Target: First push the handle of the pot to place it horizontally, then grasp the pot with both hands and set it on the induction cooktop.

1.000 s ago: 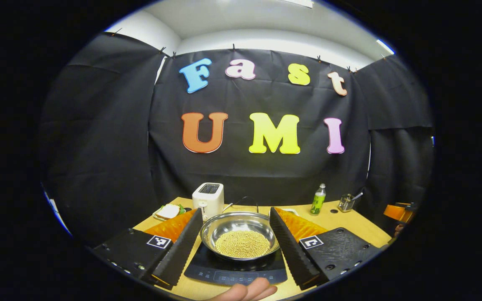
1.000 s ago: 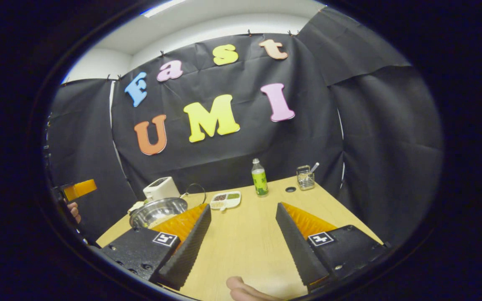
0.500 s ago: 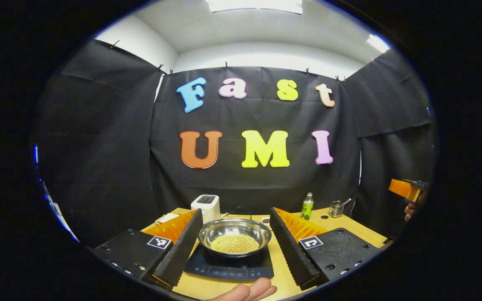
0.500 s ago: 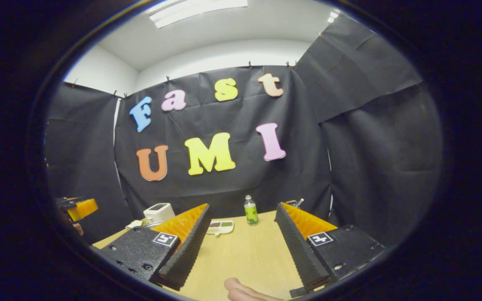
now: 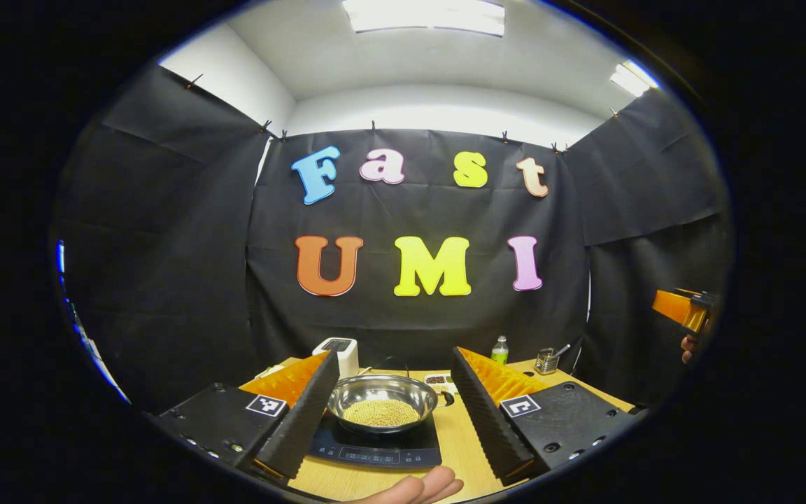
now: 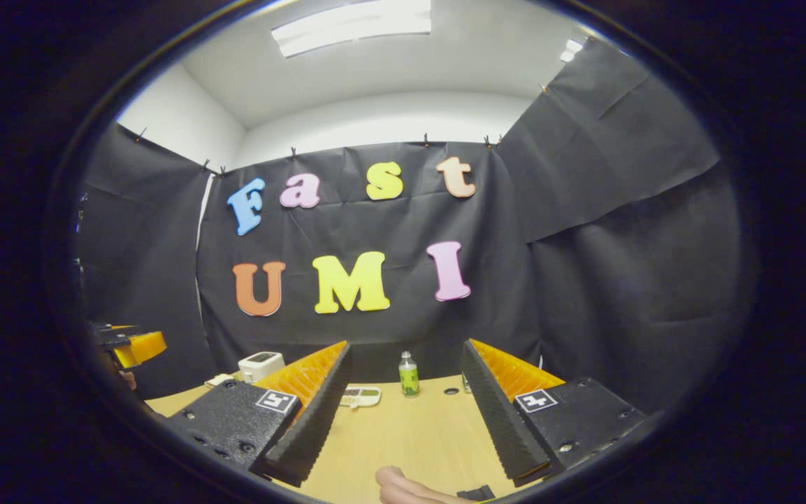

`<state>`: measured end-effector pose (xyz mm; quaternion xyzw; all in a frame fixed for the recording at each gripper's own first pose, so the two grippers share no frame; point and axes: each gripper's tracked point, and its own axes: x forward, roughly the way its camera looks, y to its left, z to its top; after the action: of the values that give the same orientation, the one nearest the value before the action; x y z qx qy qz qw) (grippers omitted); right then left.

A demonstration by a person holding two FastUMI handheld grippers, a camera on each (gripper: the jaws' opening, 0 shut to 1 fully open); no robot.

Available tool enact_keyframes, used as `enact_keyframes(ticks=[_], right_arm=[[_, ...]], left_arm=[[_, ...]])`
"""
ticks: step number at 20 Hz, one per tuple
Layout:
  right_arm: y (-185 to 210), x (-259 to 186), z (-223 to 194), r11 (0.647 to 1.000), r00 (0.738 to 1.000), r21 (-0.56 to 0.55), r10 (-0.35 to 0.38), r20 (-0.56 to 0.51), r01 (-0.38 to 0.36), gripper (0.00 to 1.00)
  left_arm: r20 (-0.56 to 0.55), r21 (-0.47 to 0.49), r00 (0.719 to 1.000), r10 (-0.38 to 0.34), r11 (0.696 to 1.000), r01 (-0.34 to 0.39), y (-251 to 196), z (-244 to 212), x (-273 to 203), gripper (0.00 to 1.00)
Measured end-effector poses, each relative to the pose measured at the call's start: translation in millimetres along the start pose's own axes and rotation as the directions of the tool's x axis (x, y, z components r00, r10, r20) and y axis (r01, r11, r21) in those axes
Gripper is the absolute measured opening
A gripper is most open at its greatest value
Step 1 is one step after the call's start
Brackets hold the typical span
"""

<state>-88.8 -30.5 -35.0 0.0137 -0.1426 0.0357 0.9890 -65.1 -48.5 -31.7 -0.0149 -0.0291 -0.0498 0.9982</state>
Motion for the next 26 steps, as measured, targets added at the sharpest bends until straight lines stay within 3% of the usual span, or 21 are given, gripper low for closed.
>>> enact_keyframes(ticks=[11,26], right_arm=[[-4,-8,8,1.0,1.0,-0.022,0.003,0.021,-0.003,0.96],[7,-13,5,0.998,0.997,-0.031,0.061,0.038,-0.06,0.96]], left_arm=[[0.002,0.034,0.998,-0.057,0.998,0.057,-19,2,-2,0.95],[-0.02,0.051,0.999,-0.05,0.997,0.051,-22,-10,0,0.95]])
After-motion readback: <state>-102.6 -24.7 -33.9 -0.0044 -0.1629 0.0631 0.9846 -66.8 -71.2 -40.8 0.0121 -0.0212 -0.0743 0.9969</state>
